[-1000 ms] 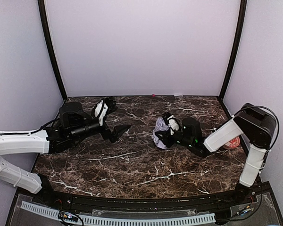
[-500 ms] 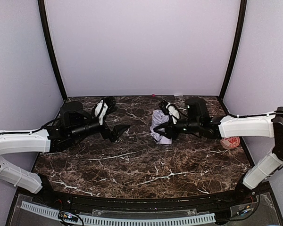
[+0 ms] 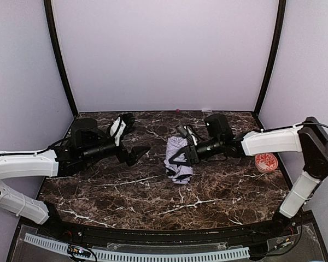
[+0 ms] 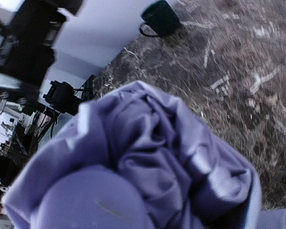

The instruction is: Put away the umbrella

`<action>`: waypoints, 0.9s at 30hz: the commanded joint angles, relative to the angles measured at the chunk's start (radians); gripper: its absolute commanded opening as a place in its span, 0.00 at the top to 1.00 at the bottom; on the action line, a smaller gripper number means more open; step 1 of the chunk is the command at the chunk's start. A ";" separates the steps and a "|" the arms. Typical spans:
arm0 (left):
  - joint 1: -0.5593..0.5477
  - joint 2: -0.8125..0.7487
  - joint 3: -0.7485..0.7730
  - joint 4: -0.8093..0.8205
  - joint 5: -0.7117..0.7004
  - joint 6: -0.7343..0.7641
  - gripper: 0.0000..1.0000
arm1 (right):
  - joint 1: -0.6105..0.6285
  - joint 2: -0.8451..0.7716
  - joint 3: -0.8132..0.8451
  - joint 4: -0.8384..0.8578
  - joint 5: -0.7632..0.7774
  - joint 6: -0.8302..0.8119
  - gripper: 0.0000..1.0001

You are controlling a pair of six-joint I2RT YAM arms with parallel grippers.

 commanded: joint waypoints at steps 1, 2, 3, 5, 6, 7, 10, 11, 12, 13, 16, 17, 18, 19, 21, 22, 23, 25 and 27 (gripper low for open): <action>0.008 -0.010 0.028 -0.022 -0.007 -0.018 0.01 | -0.028 0.136 0.070 0.053 -0.014 0.216 0.58; 0.009 -0.010 0.028 -0.027 -0.011 -0.017 0.01 | -0.034 0.173 0.092 0.032 0.000 0.226 0.57; 0.009 -0.011 0.029 -0.031 -0.014 -0.018 0.01 | -0.038 0.207 0.113 0.010 0.014 0.235 0.56; 0.010 -0.012 0.031 -0.039 -0.018 -0.020 0.01 | -0.050 0.272 0.145 -0.008 0.023 0.257 0.55; 0.010 -0.014 0.031 -0.042 -0.018 -0.022 0.01 | -0.054 0.293 0.154 -0.012 0.021 0.272 0.53; 0.011 -0.018 0.029 -0.043 -0.015 -0.023 0.01 | -0.060 0.313 0.161 -0.019 0.026 0.284 0.51; 0.012 -0.029 0.021 -0.044 -0.007 -0.021 0.01 | -0.077 0.359 0.176 -0.093 0.055 0.279 0.43; 0.013 -0.032 0.020 -0.045 -0.010 -0.019 0.01 | -0.081 0.366 0.176 -0.119 0.066 0.271 0.41; 0.013 -0.034 0.017 -0.046 -0.012 -0.017 0.01 | -0.083 0.369 0.176 -0.140 0.081 0.263 0.37; 0.013 -0.036 0.015 -0.047 -0.012 -0.013 0.01 | -0.087 0.368 0.176 -0.152 0.089 0.258 0.28; 0.013 -0.038 0.016 -0.048 -0.007 -0.007 0.01 | -0.100 0.354 0.176 -0.193 0.117 0.242 0.01; 0.013 -0.036 0.017 -0.048 -0.003 -0.007 0.01 | -0.104 0.344 0.176 -0.208 0.136 0.235 0.00; 0.013 -0.035 0.017 -0.047 0.002 -0.008 0.01 | -0.112 0.333 0.176 -0.230 0.160 0.228 0.00; 0.013 -0.034 0.017 -0.047 0.004 -0.007 0.01 | -0.116 0.323 0.176 -0.253 0.186 0.220 0.00; 0.013 -0.032 0.018 -0.047 0.006 -0.007 0.01 | -0.124 0.296 0.176 -0.303 0.230 0.198 0.00; 0.013 -0.032 0.019 -0.048 0.007 -0.007 0.01 | -0.124 0.277 0.176 -0.325 0.248 0.188 0.00; 0.013 -0.032 0.018 -0.048 0.007 -0.006 0.01 | -0.125 0.259 0.176 -0.347 0.272 0.177 0.00; 0.013 -0.033 0.018 -0.054 0.008 -0.003 0.01 | -0.124 0.207 0.170 -0.391 0.334 0.161 0.00; 0.013 -0.034 0.016 -0.057 0.006 0.000 0.01 | -0.124 0.157 0.149 -0.414 0.380 0.152 0.00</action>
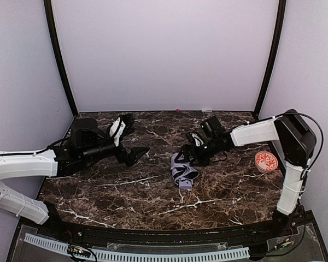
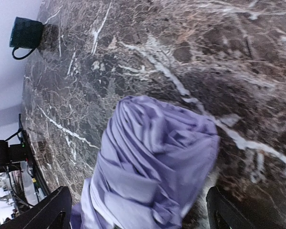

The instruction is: Put away the umbrella

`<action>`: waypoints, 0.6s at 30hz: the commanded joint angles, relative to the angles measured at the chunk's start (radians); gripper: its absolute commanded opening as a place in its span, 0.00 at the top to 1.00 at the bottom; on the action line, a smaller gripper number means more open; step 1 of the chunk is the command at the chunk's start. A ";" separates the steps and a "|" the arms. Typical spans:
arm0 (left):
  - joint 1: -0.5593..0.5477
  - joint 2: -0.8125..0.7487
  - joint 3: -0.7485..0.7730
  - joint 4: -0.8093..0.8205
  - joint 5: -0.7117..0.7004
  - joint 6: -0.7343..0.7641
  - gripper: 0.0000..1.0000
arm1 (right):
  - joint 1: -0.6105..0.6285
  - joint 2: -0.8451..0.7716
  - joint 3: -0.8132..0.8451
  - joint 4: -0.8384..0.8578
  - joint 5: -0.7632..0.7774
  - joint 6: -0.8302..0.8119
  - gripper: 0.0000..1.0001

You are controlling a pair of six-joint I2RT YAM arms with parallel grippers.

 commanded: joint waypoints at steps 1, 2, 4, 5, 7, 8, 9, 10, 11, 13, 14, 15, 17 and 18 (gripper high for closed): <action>0.008 -0.027 0.014 -0.019 0.009 0.011 0.01 | -0.006 -0.130 -0.035 -0.109 0.150 -0.046 0.00; 0.008 -0.028 0.013 -0.020 0.009 0.012 0.01 | -0.006 -0.150 -0.048 -0.106 0.148 -0.040 0.00; 0.008 -0.028 0.012 -0.020 0.010 0.013 0.01 | -0.007 -0.176 -0.071 -0.092 0.137 -0.021 0.02; 0.008 -0.028 0.012 -0.020 0.012 0.014 0.01 | -0.005 -0.184 -0.082 -0.082 0.131 -0.007 0.05; 0.009 -0.027 0.012 -0.021 0.012 0.015 0.01 | 0.011 -0.199 -0.114 -0.047 0.127 0.020 0.11; 0.010 -0.029 0.012 -0.020 0.012 0.015 0.01 | 0.019 -0.201 -0.129 -0.029 0.125 0.035 0.15; 0.009 -0.029 0.011 -0.020 0.012 0.014 0.01 | 0.028 -0.199 -0.140 -0.012 0.119 0.047 0.18; 0.010 -0.030 0.011 -0.020 0.012 0.014 0.01 | 0.034 -0.197 -0.148 -0.002 0.115 0.057 0.21; 0.010 -0.031 0.010 -0.020 0.012 0.014 0.01 | 0.039 -0.191 -0.152 0.003 0.117 0.063 0.24; 0.009 -0.032 0.011 -0.019 0.018 0.013 0.01 | 0.050 -0.180 -0.157 0.003 0.137 0.069 0.28; 0.010 -0.032 0.011 -0.019 0.021 0.014 0.01 | 0.058 -0.176 -0.159 0.003 0.148 0.070 0.30; 0.010 -0.034 0.012 -0.020 0.022 0.015 0.01 | 0.068 -0.172 -0.160 0.009 0.148 0.071 0.32; 0.010 -0.036 0.012 -0.024 0.021 0.015 0.01 | 0.083 -0.165 -0.154 0.015 0.128 0.074 0.36; 0.010 -0.038 0.011 -0.024 0.021 0.015 0.01 | 0.088 -0.160 -0.146 0.011 0.123 0.070 0.37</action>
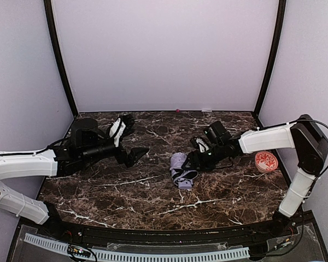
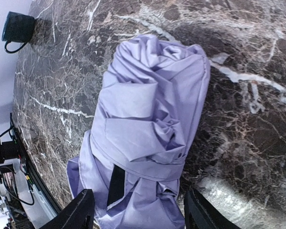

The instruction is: Put away the umbrella

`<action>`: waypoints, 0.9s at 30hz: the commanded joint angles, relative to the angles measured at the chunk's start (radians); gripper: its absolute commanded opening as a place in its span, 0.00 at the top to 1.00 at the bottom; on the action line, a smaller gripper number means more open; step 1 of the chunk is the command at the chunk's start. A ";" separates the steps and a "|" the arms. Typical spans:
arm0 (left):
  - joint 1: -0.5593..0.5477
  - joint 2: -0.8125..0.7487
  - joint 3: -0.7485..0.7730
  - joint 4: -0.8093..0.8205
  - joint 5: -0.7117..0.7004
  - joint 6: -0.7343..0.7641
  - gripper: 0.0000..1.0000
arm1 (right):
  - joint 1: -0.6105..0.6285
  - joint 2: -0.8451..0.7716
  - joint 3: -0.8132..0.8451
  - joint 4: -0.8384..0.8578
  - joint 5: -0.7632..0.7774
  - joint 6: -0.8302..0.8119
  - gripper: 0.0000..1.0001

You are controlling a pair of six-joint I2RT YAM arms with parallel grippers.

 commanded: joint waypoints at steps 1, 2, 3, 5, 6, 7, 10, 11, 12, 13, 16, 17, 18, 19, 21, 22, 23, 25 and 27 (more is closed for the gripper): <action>0.006 -0.039 0.011 -0.005 0.016 0.011 0.01 | 0.032 0.021 0.018 0.033 -0.004 0.006 0.37; 0.006 -0.041 0.009 -0.006 0.015 0.011 0.01 | 0.031 0.020 0.028 0.024 -0.005 -0.001 0.36; 0.006 -0.042 0.009 -0.007 0.014 0.011 0.01 | 0.027 0.014 0.038 0.012 -0.004 -0.011 0.35; 0.006 -0.045 0.009 -0.010 0.003 0.010 0.01 | 0.004 -0.003 0.060 -0.012 0.001 -0.037 0.31; 0.006 -0.045 0.009 -0.013 -0.009 0.011 0.01 | -0.016 -0.017 0.073 -0.032 0.011 -0.054 0.28; 0.009 -0.043 0.011 -0.019 -0.026 0.010 0.01 | -0.038 -0.033 0.086 -0.058 0.025 -0.089 0.22; 0.045 -0.023 0.039 -0.077 -0.064 -0.017 0.01 | -0.125 -0.105 0.135 -0.127 0.081 -0.194 0.01; 0.063 -0.017 0.050 -0.100 -0.076 -0.036 0.01 | -0.158 -0.138 0.144 -0.135 0.100 -0.232 0.00; 0.086 -0.013 0.059 -0.121 -0.085 -0.053 0.01 | -0.206 -0.181 0.145 -0.124 0.115 -0.266 0.00; 0.113 -0.011 0.062 -0.135 -0.096 -0.070 0.01 | -0.246 -0.216 0.136 -0.106 0.131 -0.293 0.00; 0.219 -0.020 0.051 -0.142 -0.127 -0.125 0.01 | -0.393 -0.326 0.071 -0.008 0.193 -0.331 0.00; 0.253 -0.026 0.042 -0.140 -0.148 -0.138 0.01 | -0.440 -0.363 0.035 0.039 0.244 -0.333 0.00; 0.286 -0.033 0.028 -0.134 -0.164 -0.149 0.01 | -0.481 -0.403 -0.012 0.088 0.304 -0.329 0.00; 0.317 -0.042 0.011 -0.126 -0.180 -0.167 0.01 | -0.525 -0.457 -0.068 0.149 0.343 -0.332 0.00; 0.382 -0.067 -0.038 -0.087 -0.182 -0.196 0.01 | -0.589 -0.533 -0.196 0.297 0.418 -0.335 0.00; 0.428 -0.077 -0.065 -0.067 -0.185 -0.212 0.01 | -0.613 -0.563 -0.265 0.383 0.451 -0.341 0.00; 0.462 -0.085 -0.089 -0.045 -0.189 -0.224 0.01 | -0.632 -0.585 -0.331 0.462 0.496 -0.348 0.00; 0.519 -0.098 -0.144 0.010 -0.220 -0.239 0.01 | -0.663 -0.610 -0.443 0.612 0.556 -0.352 0.00; 0.558 -0.107 -0.209 0.095 -0.261 -0.230 0.01 | -0.685 -0.613 -0.521 0.713 0.574 -0.347 0.00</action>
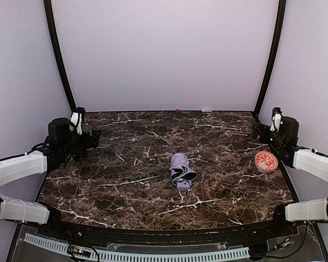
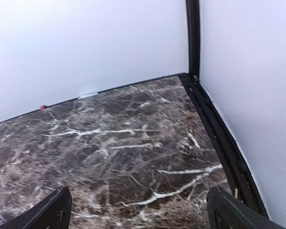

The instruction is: Put away the umbrella

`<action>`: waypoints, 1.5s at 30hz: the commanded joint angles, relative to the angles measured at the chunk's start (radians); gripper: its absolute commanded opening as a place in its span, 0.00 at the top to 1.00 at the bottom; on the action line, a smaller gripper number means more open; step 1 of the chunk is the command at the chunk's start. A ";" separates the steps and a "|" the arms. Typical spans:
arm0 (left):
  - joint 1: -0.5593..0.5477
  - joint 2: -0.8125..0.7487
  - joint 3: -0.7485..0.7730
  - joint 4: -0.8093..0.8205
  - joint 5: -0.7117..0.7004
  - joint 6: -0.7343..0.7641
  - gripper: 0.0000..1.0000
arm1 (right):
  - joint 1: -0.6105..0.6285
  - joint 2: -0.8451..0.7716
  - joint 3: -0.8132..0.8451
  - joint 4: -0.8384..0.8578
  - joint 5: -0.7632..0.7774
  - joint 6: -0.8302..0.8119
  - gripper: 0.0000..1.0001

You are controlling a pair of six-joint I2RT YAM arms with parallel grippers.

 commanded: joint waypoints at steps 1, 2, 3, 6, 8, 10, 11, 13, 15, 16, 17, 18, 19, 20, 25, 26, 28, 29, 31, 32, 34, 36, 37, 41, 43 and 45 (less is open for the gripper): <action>0.083 -0.036 -0.131 0.179 -0.095 -0.034 0.01 | -0.039 0.004 -0.182 0.356 0.135 -0.022 0.00; 0.106 -0.036 -0.170 0.214 -0.106 -0.039 0.01 | -0.042 0.010 -0.209 0.401 0.135 -0.022 0.00; 0.130 -0.032 -0.195 0.246 -0.113 -0.046 0.01 | -0.041 0.019 -0.230 0.436 0.135 -0.022 0.00; 0.161 -0.010 -0.261 0.367 -0.152 -0.034 0.01 | -0.042 0.051 -0.276 0.510 0.135 -0.022 0.00; 0.163 -0.007 -0.280 0.426 -0.161 0.001 0.01 | -0.042 0.078 -0.289 0.520 0.135 -0.022 0.00; 0.164 0.000 -0.319 0.519 -0.179 0.027 0.01 | -0.042 0.106 -0.306 0.557 0.135 -0.022 0.00; 0.165 0.008 -0.337 0.551 -0.189 0.039 0.01 | -0.041 0.122 -0.318 0.584 0.135 -0.022 0.00; 0.169 0.025 -0.371 0.603 -0.208 0.055 0.01 | -0.042 0.149 -0.350 0.657 0.135 -0.022 0.00; 0.172 0.050 -0.412 0.687 -0.208 0.071 0.01 | -0.041 0.175 -0.387 0.745 0.135 -0.022 0.00; 0.175 0.064 -0.430 0.728 -0.207 0.072 0.01 | -0.041 0.182 -0.391 0.762 0.135 -0.022 0.00; 0.176 0.081 -0.445 0.764 -0.201 0.068 0.01 | -0.042 0.182 -0.382 0.742 0.135 -0.022 0.00; 0.176 0.097 -0.453 0.789 -0.195 0.067 0.01 | -0.041 0.187 -0.377 0.742 0.135 -0.022 0.00; 0.177 0.115 -0.461 0.815 -0.189 0.070 0.01 | -0.042 0.195 -0.376 0.755 0.135 -0.022 0.00; 0.176 0.129 -0.465 0.848 -0.185 0.075 0.01 | -0.042 0.200 -0.374 0.760 0.135 -0.022 0.00; 0.178 0.163 -0.458 0.887 -0.166 0.078 0.01 | -0.042 0.185 -0.389 0.767 0.135 -0.022 0.00; 0.178 0.166 -0.456 0.888 -0.169 0.082 0.01 | -0.041 0.184 -0.390 0.766 0.135 -0.022 0.00; 0.180 0.180 -0.455 0.909 -0.179 0.094 0.01 | -0.041 0.187 -0.385 0.763 0.135 -0.022 0.00; 0.182 0.191 -0.452 0.924 -0.180 0.107 0.01 | -0.042 0.189 -0.382 0.759 0.135 -0.022 0.00; 0.188 0.217 -0.444 0.949 -0.173 0.126 0.01 | -0.042 0.200 -0.367 0.751 0.135 -0.022 0.00; 0.191 0.234 -0.438 0.960 -0.169 0.133 0.01 | -0.042 0.208 -0.358 0.750 0.135 -0.022 0.00; 0.206 0.293 -0.428 1.005 -0.155 0.132 0.01 | -0.042 0.240 -0.342 0.767 0.135 -0.022 0.00; 0.221 0.399 -0.429 1.124 -0.140 0.122 0.01 | -0.041 0.264 -0.328 0.792 0.135 -0.022 0.00; 0.224 0.452 -0.431 1.189 -0.131 0.125 0.01 | -0.042 0.276 -0.330 0.821 0.135 -0.022 0.00; 0.230 0.430 -0.429 1.129 -0.100 0.123 0.01 | -0.051 0.389 -0.389 1.061 0.135 -0.022 0.00; 0.230 0.462 -0.428 1.190 -0.086 0.145 0.01 | -0.051 0.419 -0.418 1.150 0.133 -0.022 0.00; 0.231 0.446 -0.414 1.132 -0.102 0.129 0.01 | -0.050 0.402 -0.410 1.094 0.205 -0.128 0.00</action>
